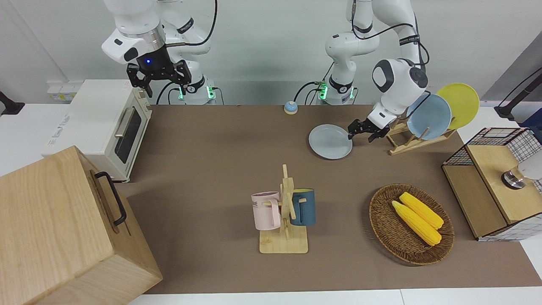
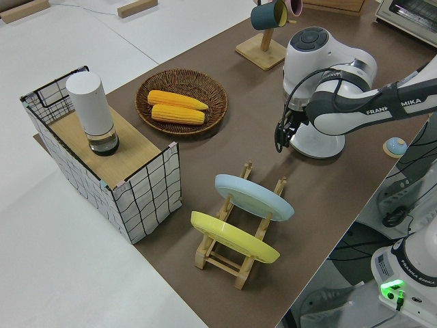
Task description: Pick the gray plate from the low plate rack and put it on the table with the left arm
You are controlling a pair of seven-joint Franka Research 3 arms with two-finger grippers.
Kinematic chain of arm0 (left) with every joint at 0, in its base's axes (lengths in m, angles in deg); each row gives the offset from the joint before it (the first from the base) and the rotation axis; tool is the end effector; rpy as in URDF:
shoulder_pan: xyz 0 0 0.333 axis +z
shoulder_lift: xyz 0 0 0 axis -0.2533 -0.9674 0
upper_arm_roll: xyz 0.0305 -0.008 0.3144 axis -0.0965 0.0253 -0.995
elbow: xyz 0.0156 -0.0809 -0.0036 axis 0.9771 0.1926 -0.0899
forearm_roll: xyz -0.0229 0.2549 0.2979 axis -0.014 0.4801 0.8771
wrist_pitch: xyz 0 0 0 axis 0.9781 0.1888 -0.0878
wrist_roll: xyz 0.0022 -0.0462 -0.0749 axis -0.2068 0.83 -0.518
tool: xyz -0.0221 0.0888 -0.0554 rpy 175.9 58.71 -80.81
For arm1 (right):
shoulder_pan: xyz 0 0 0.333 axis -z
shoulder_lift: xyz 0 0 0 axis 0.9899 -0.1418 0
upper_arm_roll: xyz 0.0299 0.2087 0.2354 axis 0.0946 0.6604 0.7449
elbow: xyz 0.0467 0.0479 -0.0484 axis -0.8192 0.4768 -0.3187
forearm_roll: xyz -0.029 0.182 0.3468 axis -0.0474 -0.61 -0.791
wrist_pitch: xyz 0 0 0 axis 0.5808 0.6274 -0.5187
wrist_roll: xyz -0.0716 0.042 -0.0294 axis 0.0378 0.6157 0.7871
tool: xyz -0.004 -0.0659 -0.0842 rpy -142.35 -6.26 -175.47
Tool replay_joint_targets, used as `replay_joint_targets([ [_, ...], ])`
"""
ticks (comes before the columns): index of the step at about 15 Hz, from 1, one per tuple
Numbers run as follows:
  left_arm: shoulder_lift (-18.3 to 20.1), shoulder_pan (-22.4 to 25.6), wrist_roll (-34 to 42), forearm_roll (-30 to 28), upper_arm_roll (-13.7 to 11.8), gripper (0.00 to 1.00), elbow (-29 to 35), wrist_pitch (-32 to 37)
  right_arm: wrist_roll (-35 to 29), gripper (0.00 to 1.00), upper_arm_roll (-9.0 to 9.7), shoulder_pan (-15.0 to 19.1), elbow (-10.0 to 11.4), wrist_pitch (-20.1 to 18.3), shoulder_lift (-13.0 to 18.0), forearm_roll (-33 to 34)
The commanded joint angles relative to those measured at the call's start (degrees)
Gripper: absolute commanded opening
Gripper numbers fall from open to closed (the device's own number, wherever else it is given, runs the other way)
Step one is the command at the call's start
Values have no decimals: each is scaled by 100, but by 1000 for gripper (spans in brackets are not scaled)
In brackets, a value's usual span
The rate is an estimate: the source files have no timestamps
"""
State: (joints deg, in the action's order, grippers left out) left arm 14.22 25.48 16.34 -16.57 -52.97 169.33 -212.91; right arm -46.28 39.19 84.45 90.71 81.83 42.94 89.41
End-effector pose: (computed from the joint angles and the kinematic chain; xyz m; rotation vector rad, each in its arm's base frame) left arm 0.4629 -0.0141 0.3601 2.9312 -0.0729 -0.0720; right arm 0.5272 0.0756 0.6545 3.1264 0.1283 -0.1005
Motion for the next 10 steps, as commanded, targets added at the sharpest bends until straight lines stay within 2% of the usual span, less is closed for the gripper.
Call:
replay_joint_targets([
  [1,55,-53,-309,556,-24,998,-768,657,-1,987,24,56,-35,-82,14,-59],
  [5,47,17,-467,864,-24,998,-1717,1483,-1,990,33,56,-35,-82,14,-59],
  [10,47,17,-476,1172,-33,998,-2526,2186,-1,990,33,56,-35,-82,14,-59],
])
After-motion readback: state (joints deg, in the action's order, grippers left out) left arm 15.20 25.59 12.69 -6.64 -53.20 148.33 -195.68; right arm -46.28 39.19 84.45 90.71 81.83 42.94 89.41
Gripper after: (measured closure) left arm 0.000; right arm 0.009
